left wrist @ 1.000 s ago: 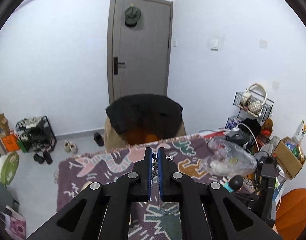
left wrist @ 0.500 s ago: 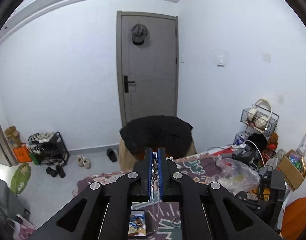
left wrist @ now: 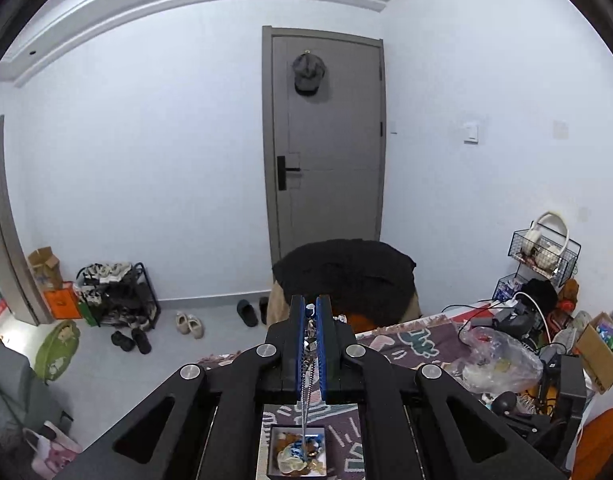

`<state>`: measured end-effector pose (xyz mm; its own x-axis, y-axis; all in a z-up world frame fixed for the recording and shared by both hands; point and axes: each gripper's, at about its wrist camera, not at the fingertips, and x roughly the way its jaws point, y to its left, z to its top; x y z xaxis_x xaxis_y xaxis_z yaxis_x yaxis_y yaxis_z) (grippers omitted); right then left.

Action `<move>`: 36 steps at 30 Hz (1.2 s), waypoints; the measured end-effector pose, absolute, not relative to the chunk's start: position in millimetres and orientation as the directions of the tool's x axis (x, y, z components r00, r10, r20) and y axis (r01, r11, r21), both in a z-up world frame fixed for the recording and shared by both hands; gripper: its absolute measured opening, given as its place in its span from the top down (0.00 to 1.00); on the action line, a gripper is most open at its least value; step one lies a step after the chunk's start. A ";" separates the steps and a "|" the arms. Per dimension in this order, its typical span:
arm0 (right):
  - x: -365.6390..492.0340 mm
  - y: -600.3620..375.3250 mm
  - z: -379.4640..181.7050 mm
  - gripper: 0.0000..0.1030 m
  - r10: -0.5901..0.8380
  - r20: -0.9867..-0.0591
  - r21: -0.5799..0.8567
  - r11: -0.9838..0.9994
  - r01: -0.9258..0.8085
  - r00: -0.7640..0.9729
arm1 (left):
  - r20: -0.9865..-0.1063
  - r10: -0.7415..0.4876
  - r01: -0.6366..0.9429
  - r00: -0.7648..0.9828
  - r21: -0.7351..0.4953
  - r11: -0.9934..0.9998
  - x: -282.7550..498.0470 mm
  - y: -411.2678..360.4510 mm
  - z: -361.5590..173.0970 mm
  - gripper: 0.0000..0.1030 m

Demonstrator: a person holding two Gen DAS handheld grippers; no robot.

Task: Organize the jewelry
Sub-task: 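Carry the silver chain with the left tool into the black box and release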

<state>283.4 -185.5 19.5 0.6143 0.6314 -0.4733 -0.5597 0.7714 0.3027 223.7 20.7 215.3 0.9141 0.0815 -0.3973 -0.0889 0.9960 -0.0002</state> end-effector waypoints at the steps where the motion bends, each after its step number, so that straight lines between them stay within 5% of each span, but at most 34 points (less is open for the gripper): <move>1: 283.2 -184.5 19.2 0.95 0.632 -0.473 0.302 0.771 -0.561 0.613 | -0.398 0.084 -0.091 0.914 0.000 0.996 224.9 21.0 214.2 0.95; 12: 285.7 -159.8 5.4 0.95 0.637 -0.501 0.288 0.761 -0.581 0.586 | -0.505 0.067 -0.086 0.861 -0.013 0.996 252.8 37.5 142.2 0.95; 25: 306.2 -116.8 -17.9 0.95 0.639 -0.548 0.288 0.750 -0.595 0.540 | -0.718 -0.102 -0.048 0.689 -0.186 0.981 294.2 62.8 9.6 0.93; 28: 309.7 -106.8 -23.0 0.95 0.641 -0.558 0.292 0.747 -0.598 0.528 | -0.740 -0.114 -0.070 0.663 -0.213 0.975 293.1 71.4 -5.8 0.83; 32: 312.2 -89.6 -29.7 0.95 0.649 -0.568 0.297 0.735 -0.609 0.506 | -0.707 -0.089 -0.110 0.701 -0.231 0.967 275.8 92.4 -9.0 0.33; 36: 313.1 -73.7 -33.3 0.95 0.661 -0.566 0.304 0.722 -0.621 0.492 | -0.675 -0.056 -0.148 0.736 -0.241 0.959 258.1 116.2 -5.5 0.31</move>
<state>313.1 -73.7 -33.3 0.4921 0.6612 -0.5663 -0.6209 0.7225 0.3041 258.1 116.2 -5.5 0.7360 -0.0560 -0.6747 -0.1483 0.9590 -0.2414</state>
